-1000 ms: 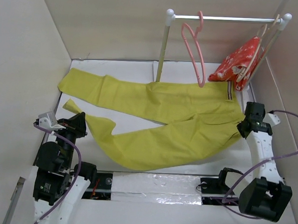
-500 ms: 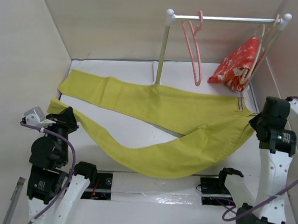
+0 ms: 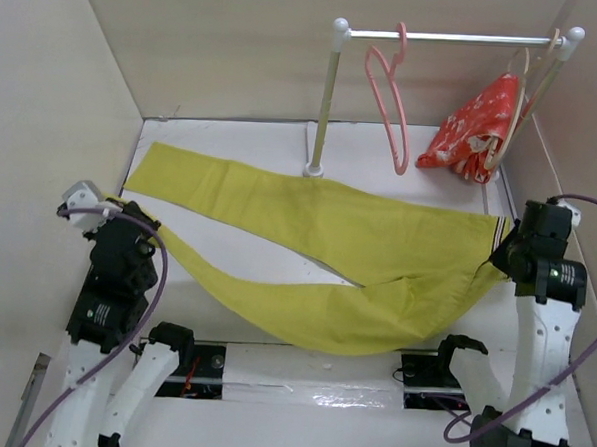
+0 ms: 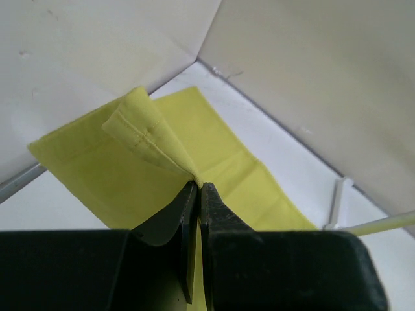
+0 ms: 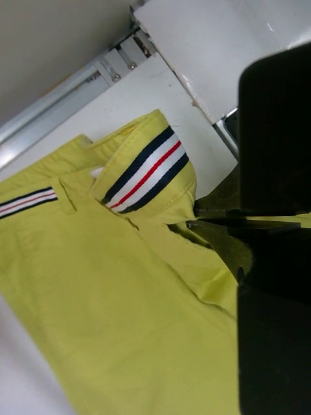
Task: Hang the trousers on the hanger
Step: Fold the trousers at the center of the board.
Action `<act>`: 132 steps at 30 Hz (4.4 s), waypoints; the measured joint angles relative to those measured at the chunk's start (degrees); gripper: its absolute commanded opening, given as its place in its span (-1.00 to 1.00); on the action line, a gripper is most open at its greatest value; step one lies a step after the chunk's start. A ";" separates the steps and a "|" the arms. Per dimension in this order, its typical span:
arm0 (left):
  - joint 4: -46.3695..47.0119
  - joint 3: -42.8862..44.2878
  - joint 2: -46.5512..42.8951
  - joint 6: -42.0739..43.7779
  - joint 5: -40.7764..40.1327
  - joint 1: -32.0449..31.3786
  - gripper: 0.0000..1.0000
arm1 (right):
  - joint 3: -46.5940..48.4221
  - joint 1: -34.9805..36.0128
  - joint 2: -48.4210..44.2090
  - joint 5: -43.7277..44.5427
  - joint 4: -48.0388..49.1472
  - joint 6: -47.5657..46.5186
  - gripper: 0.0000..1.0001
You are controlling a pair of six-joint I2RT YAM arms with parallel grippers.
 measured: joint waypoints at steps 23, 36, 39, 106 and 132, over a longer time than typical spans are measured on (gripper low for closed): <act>-5.60 13.75 52.50 -7.23 3.17 24.11 -1.00 | -15.10 -4.96 8.68 -10.10 30.62 0.90 -1.00; -6.27 35.67 69.72 -5.55 -3.34 23.34 -1.00 | -13.40 -8.68 18.71 -11.96 40.15 3.82 -1.00; -6.49 38.36 74.95 -5.18 -3.98 22.99 -1.00 | -11.32 -8.66 22.43 -12.09 41.00 4.46 -1.00; 6.05 20.20 81.46 -3.26 13.79 23.93 0.43 | -50.21 -10.69 -2.43 -34.45 60.63 12.92 0.54; 8.74 26.43 88.24 -2.01 20.83 23.56 -1.00 | -50.75 -13.94 12.37 -32.92 67.34 17.16 -1.00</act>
